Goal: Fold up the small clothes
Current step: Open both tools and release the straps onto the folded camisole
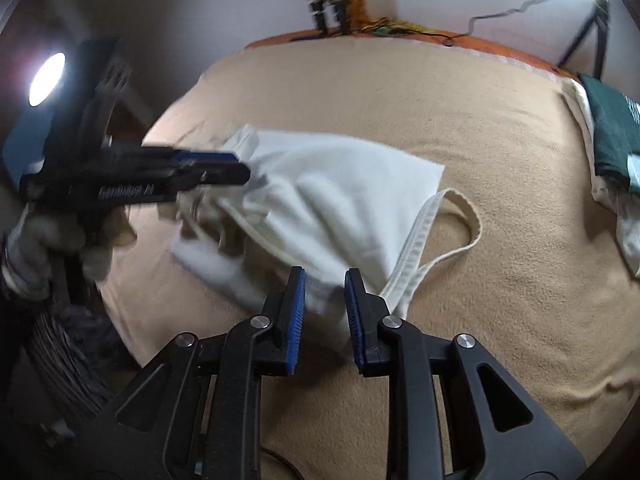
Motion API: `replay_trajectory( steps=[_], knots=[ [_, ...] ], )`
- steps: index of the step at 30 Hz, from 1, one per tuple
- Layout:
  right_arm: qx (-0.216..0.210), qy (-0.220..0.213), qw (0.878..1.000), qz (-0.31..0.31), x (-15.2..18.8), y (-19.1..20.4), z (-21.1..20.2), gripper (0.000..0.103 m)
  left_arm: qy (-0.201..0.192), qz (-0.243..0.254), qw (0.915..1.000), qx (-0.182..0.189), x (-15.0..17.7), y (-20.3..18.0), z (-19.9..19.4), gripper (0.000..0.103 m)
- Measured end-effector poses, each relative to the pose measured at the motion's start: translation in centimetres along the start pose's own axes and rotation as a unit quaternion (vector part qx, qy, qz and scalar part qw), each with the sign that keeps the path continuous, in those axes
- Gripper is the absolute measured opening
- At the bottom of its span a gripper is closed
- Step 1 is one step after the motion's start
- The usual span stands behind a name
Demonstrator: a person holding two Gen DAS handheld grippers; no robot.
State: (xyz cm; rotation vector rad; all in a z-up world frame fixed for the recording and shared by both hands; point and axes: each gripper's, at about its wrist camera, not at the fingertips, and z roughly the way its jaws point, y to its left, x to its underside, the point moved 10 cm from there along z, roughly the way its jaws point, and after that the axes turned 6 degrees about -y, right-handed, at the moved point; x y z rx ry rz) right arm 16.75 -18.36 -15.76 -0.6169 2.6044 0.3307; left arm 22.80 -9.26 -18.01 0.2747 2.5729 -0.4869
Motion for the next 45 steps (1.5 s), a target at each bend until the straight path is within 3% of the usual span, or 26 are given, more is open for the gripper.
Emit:
replay_trajectory(
  steps=[5, 11, 16, 20, 24, 27, 29, 32, 36, 40, 45],
  knots=[
    [0.045, 0.032, 0.997, -0.056, 2.8, -0.3, 0.0, 0.022, 0.017, 0.011, 0.9998, 0.006, 4.3, 0.4, -2.7, 0.026],
    [0.033, 0.0, 0.997, -0.065, 3.1, -0.1, -2.8, 0.022, 0.021, 0.011, 0.9995, 0.023, 9.2, 0.2, -5.8, 0.028],
    [0.011, -0.046, 0.998, -0.036, 1.1, -0.4, -4.3, 0.022, -0.037, 0.006, 0.9988, 0.031, 7.4, -0.4, -7.9, 0.028],
    [0.009, -0.042, 0.999, -0.003, 0.1, -1.7, -3.1, 0.022, -0.067, 0.004, 0.9976, 0.018, 4.7, 0.3, -7.2, 0.029],
    [0.005, -0.031, 0.999, 0.029, -0.4, -2.6, -1.1, 0.022, -0.058, -0.025, 0.9977, 0.025, 3.0, 1.3, -4.7, 0.029],
    [0.004, -0.001, 0.999, 0.047, 0.1, -2.8, 0.6, 0.022, -0.023, -0.038, 0.9979, 0.047, 3.2, 1.0, -2.2, 0.028],
    [-0.015, 0.019, 0.999, 0.046, 1.0, -2.3, 0.7, 0.022, -0.002, -0.036, 0.9974, 0.062, 4.3, 0.5, -1.9, 0.028],
    [-0.037, 0.036, 0.999, -0.004, 3.2, -0.7, -0.9, 0.022, 0.02, 0.017, 0.9971, 0.071, 7.4, -1.1, -2.9, 0.029],
    [-0.009, 0.05, 0.999, -0.014, 5.1, -1.4, -2.1, 0.022, 0.027, 0.01, 0.9965, 0.079, 9.7, -1.0, -4.2, 0.029],
    [-0.023, 0.022, 0.999, -0.004, 3.7, -1.3, -3.7, 0.022, 0.006, -0.004, 0.9969, 0.078, 9.9, 0.1, -6.1, 0.029],
    [-0.035, -0.01, 0.999, 0.029, 1.0, -1.7, -3.3, 0.022, -0.049, -0.014, 0.998, 0.036, 7.0, 2.6, -7.8, 0.03]
  ],
)
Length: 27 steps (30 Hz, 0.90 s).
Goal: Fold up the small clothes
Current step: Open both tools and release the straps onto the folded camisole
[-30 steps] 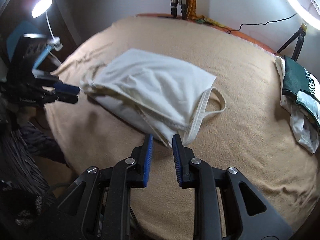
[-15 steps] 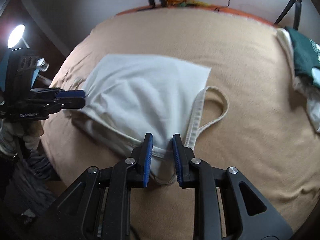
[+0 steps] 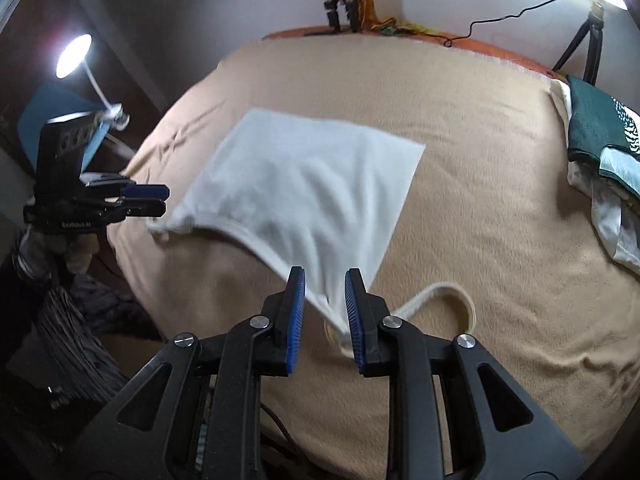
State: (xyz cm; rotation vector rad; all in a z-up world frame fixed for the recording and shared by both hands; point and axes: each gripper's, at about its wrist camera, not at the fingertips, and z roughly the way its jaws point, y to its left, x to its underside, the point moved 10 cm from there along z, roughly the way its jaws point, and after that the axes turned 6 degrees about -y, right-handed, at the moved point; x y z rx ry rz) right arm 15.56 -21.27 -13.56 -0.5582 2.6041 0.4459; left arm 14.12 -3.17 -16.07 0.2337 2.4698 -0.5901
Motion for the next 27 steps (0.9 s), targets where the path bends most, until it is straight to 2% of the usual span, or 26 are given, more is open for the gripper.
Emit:
replay_trajectory(
  steps=[4, 8, 12, 14, 16, 17, 18, 19, 22, 24, 27],
  knots=[
    [0.009, 0.031, 0.999, -0.014, 1.5, 0.1, 2.2, 0.022, 0.0, -0.011, 0.9999, 0.004, -0.5, 0.5, 0.9, 0.03],
    [-0.019, 0.065, 0.997, -0.044, 4.0, 2.2, 2.6, 0.022, 0.027, 0.027, 0.9993, -0.006, 0.9, -0.2, 2.4, 0.03],
    [-0.039, 0.064, 0.995, -0.07, 5.6, 3.2, 1.1, 0.022, 0.033, 0.016, 0.9993, -0.011, 1.6, 0.2, 2.4, 0.03],
    [-0.052, 0.046, 0.997, -0.047, 4.9, 2.5, 0.1, 0.023, 0.022, 0.006, 0.9997, -0.011, 1.2, 0.4, 2.0, 0.032],
    [-0.053, 0.015, 0.998, -0.011, 3.2, 1.0, -0.7, 0.041, 0.01, -0.012, 0.9999, -0.007, 0.7, 0.7, 1.6, 0.034],
    [-0.045, -0.006, 0.999, 0.006, 2.0, -0.1, -1.0, 0.058, 0.005, -0.027, 0.9996, -0.003, 0.5, 1.0, 1.4, 0.036],
    [-0.033, -0.028, 0.999, 0.026, 0.8, -1.4, -1.1, 0.063, 0.002, -0.041, 0.9992, 0.002, 0.4, 1.2, 1.5, 0.039],
    [-0.031, -0.04, 0.997, 0.052, -0.3, -2.7, -0.9, 0.063, 0.002, -0.051, 0.9987, 0.004, 0.4, 1.3, 1.6, 0.041],
    [-0.022, -0.062, 0.992, 0.112, -2.8, -5.7, 0.7, 0.063, 0.009, -0.069, 0.9975, 0.011, 0.5, 1.4, 2.3, 0.041],
    [-0.008, -0.069, 0.986, 0.149, -4.0, -7.9, 2.0, 0.063, 0.013, -0.064, 0.9978, 0.01, 0.7, 1.1, 2.7, 0.041],
    [-0.008, -0.075, 0.979, 0.192, -5.4, -9.9, 4.2, 0.061, 0.022, -0.052, 0.9984, 0.004, 1.1, 0.9, 3.4, 0.041]
  ],
)
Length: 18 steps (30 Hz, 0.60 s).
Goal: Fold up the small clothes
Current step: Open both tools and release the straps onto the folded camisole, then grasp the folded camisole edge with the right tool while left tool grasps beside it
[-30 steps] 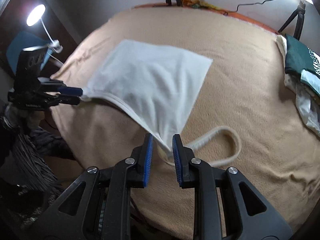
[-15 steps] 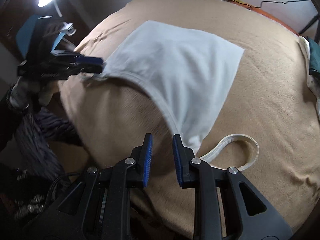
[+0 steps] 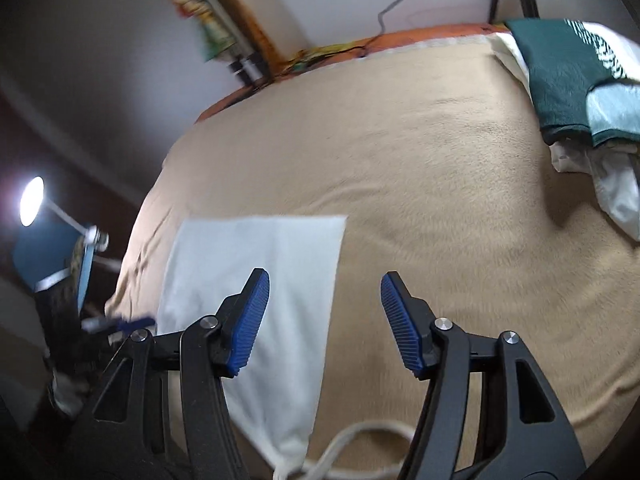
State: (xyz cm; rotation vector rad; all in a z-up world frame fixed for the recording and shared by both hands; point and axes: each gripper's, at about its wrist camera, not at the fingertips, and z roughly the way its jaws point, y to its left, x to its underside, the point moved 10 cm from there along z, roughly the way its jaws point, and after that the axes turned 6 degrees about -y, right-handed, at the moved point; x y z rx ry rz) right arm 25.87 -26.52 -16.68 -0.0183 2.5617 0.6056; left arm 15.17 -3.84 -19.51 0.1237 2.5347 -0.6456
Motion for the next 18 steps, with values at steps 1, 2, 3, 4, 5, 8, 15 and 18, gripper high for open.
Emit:
replay_trajectory(
  steps=[1, 2, 3, 4, 5, 8, 15, 18],
  knots=[
    [-0.002, 0.002, 1.0, 0.01, -0.3, -0.3, 0.8, 0.061, 0.003, 0.003, 1.0, -0.001, 0.2, -0.1, 0.2, 0.041],
    [-0.003, 0.004, 1.0, 0.015, -0.3, -0.3, 1.4, 0.06, 0.006, 0.005, 1.0, -0.001, 0.4, -0.1, 0.3, 0.041],
    [0.0, 0.011, 1.0, 0.016, -0.4, -0.4, 2.3, 0.059, 0.008, 0.009, 0.9999, -0.003, 0.6, -0.2, 0.4, 0.041],
    [0.002, 0.017, 1.0, 0.011, -0.3, -0.3, 2.9, 0.057, 0.008, 0.012, 0.9999, -0.004, 0.7, -0.2, 0.5, 0.041],
    [0.003, 0.022, 1.0, 0.007, -0.3, -0.2, 3.3, 0.052, 0.007, 0.016, 0.9998, -0.004, 0.7, -0.2, 0.5, 0.041],
    [-0.01, 0.031, 0.999, -0.009, -0.3, 1.1, 4.0, 0.034, 0.007, 0.018, 0.9998, -0.002, 0.7, 0.0, 0.5, 0.042],
    [0.065, -0.005, 0.996, -0.055, -1.9, 0.8, 4.1, 0.004, 0.008, 0.047, 0.9988, -0.01, 1.1, -0.4, 0.6, 0.042],
    [0.028, 0.013, 0.999, -0.01, -1.9, 0.5, 4.1, 0.004, 0.014, 0.048, 0.9987, -0.008, 1.3, -0.5, 0.3, 0.042]
  ],
)
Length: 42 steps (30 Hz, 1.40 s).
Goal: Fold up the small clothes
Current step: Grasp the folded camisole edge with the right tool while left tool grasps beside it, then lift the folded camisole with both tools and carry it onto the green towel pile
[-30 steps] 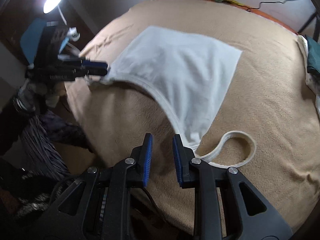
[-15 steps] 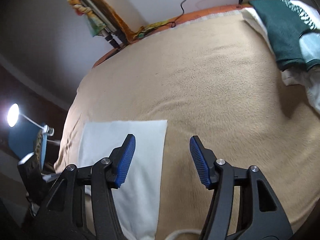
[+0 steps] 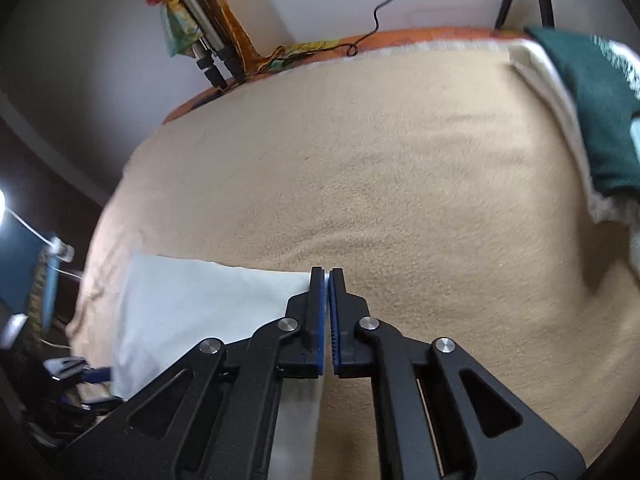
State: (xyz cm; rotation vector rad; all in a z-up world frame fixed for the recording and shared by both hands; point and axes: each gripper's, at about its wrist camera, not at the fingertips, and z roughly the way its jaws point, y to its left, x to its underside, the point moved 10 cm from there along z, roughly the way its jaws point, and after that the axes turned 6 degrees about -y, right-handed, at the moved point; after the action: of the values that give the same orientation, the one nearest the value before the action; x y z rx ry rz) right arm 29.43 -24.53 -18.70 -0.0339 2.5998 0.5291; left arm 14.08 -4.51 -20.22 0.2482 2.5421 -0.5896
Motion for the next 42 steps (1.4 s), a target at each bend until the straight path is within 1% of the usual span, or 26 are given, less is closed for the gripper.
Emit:
replay_trajectory(
  steps=[2, 4, 5, 6, 7, 8, 9, 11, 14, 17, 19, 22, 24, 26, 27, 29, 33, 34, 35, 36, 38, 39, 40, 42],
  knots=[
    [0.016, -0.001, 1.0, 0.01, 0.0, -0.7, -0.9, 0.004, -0.002, -0.011, 0.9999, 0.009, -0.1, 0.1, -0.5, 0.042],
    [0.002, -0.003, 1.0, 0.024, 0.5, -0.9, -2.2, 0.005, -0.015, -0.032, 0.9992, 0.019, -0.7, 0.5, -1.2, 0.042],
    [-0.013, 0.001, 0.999, 0.032, 1.0, -0.7, -2.8, 0.01, -0.022, -0.045, 0.9984, 0.026, -1.2, 0.8, -1.5, 0.043],
    [-0.031, 0.006, 0.999, 0.039, 1.7, -0.3, -3.6, 0.018, -0.028, -0.058, 0.9975, 0.03, -1.6, 1.0, -1.7, 0.044],
    [-0.043, 0.008, 0.998, 0.04, 2.3, 0.0, -4.2, 0.023, -0.034, -0.071, 0.9963, 0.035, -1.9, 1.4, -1.9, 0.046],
    [-0.05, 0.01, 0.998, 0.04, 2.9, 0.0, -4.5, 0.035, -0.04, -0.09, 0.9942, 0.043, -2.4, 1.8, -2.1, 0.046],
    [-0.06, 0.014, 0.997, 0.04, 3.7, 0.2, -4.8, 0.04, -0.043, -0.11, 0.9914, 0.055, -2.8, 2.1, -2.1, 0.047],
    [-0.076, 0.028, 0.996, 0.048, 5.4, 0.2, -5.0, 0.04, -0.046, -0.152, 0.9842, 0.078, -3.4, 2.7, -1.9, 0.048],
    [-0.087, 0.042, 0.993, 0.073, 7.1, -0.6, -5.0, 0.04, -0.041, -0.2, 0.9738, 0.099, -3.8, 3.5, -0.9, 0.048],
    [-0.104, 0.05, 0.988, 0.105, 7.9, -1.5, -4.5, 0.04, -0.025, -0.229, 0.9667, 0.111, -3.9, 4.2, 0.3, 0.048],
    [-0.126, 0.051, 0.983, 0.126, 8.0, -1.7, -4.3, 0.04, -0.018, -0.247, 0.9612, 0.12, -3.9, 4.3, 1.1, 0.048],
    [-0.145, 0.055, 0.979, 0.13, 8.0, -1.5, -4.0, 0.04, -0.019, -0.261, 0.9558, 0.134, -4.4, 4.4, 1.5, 0.048],
    [-0.156, 0.059, 0.977, 0.129, 8.0, -1.0, -3.7, 0.04, -0.018, -0.275, 0.9501, 0.145, -4.8, 4.7, 1.9, 0.045],
    [-0.16, 0.061, 0.977, 0.123, 7.9, -0.5, -3.4, 0.04, -0.02, -0.287, 0.9457, 0.151, -5.0, 4.7, 2.4, 0.039],
    [-0.162, 0.062, 0.977, 0.12, 7.8, -0.2, -3.2, 0.04, -0.02, -0.291, 0.9441, 0.153, -5.1, 4.8, 2.5, 0.038],
    [-0.166, 0.065, 0.977, 0.118, 7.7, 0.2, -2.9, 0.04, -0.02, -0.29, 0.9445, 0.153, -5.3, 4.6, 2.7, 0.035],
    [-0.169, 0.069, 0.977, 0.113, 7.5, 1.0, -1.7, 0.038, -0.021, -0.277, 0.9492, 0.148, -6.0, 3.7, 3.5, 0.033],
    [-0.168, 0.07, 0.977, 0.109, 7.5, 1.1, -1.6, 0.038, -0.02, -0.274, 0.9503, 0.146, -6.0, 3.7, 3.6, 0.03],
    [-0.164, 0.07, 0.978, 0.104, 7.5, 1.0, -1.5, 0.036, -0.02, -0.27, 0.9521, 0.142, -6.1, 3.5, 3.8, 0.027],
    [-0.156, 0.071, 0.98, 0.098, 7.6, 1.0, -1.4, 0.03, -0.021, -0.265, 0.9542, 0.138, -6.1, 3.4, 3.9, 0.025],
    [-0.146, 0.072, 0.983, 0.088, 7.6, 1.1, -1.3, 0.025, -0.022, -0.251, 0.9595, 0.125, -6.2, 3.1, 4.1, 0.016],
    [-0.141, 0.072, 0.984, 0.084, 7.7, 1.1, -1.3, 0.021, -0.023, -0.242, 0.9629, 0.116, -6.2, 2.9, 4.2, 0.014],
    [-0.135, 0.071, 0.985, 0.078, 7.7, 1.1, -1.3, 0.02, -0.025, -0.234, 0.9659, 0.108, -6.2, 2.8, 4.1, 0.011],
    [-0.123, 0.068, 0.988, 0.066, 7.6, 1.3, -1.5, 0.015, -0.031, -0.22, 0.9701, 0.098, -6.2, 2.6, 4.0, 0.008]
  ],
)
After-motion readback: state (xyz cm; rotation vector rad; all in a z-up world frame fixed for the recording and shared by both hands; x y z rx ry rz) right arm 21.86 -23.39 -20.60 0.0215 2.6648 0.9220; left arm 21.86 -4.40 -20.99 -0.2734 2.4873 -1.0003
